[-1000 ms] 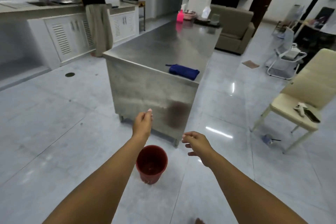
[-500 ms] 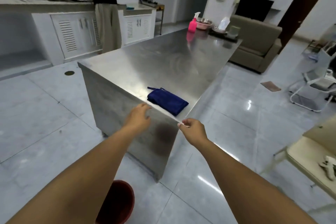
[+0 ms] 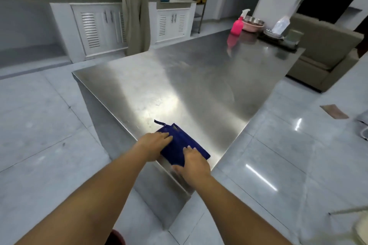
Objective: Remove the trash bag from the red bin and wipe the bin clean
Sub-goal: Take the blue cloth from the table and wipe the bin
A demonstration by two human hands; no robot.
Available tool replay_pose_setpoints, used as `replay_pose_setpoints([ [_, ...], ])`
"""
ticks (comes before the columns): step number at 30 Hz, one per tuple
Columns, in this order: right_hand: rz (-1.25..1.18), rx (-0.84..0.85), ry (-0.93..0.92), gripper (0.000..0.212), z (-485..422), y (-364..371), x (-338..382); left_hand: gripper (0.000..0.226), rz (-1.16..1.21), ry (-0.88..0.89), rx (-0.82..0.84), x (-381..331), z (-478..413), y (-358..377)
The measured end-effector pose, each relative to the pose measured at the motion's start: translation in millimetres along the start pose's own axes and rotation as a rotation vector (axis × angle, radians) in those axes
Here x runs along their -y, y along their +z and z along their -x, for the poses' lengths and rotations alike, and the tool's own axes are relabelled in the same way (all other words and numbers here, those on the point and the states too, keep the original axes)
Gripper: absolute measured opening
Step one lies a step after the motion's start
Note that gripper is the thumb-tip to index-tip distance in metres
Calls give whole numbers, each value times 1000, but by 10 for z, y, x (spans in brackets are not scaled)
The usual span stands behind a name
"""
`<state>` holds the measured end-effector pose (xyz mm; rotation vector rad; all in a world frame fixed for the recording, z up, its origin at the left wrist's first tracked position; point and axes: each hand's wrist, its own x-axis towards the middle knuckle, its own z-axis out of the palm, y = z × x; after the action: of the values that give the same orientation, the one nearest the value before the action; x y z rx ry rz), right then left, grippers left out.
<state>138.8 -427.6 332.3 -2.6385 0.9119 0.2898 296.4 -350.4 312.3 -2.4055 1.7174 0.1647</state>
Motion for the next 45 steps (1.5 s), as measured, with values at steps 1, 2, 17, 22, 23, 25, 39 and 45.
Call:
replay_pose_setpoints([
  [1, 36, 38, -4, 82, -53, 55, -27, 53, -4, 5, -8, -10, -57, 36],
  [2, 68, 59, -10, 84, -84, 103, -52, 47, -14, 13, -21, -15, -93, 60],
  [17, -95, 2, -351, 23, -117, -340, -250, 29, 98, -264, -205, -338, 303, -234],
  [22, -438, 283, -405, 13, 42, -427, -185, 19, 389, -543, -466, -588, 880, -410],
  [23, -498, 343, -412, 15, 114, -406, -145, 19, 364, -551, -494, -628, 1015, -438],
  [25, -583, 478, -441, 16, 283, -335, -68, 18, 297, -552, -492, -698, 1277, -507],
  [39, -818, 768, -254, 24, 1040, 1037, 539, 26, 520, -700, -286, -932, 2352, 204],
  [45, -1154, 848, 63, 23, 881, 1979, 253, 27, 932, -1096, -582, -1016, 2927, 1498],
])
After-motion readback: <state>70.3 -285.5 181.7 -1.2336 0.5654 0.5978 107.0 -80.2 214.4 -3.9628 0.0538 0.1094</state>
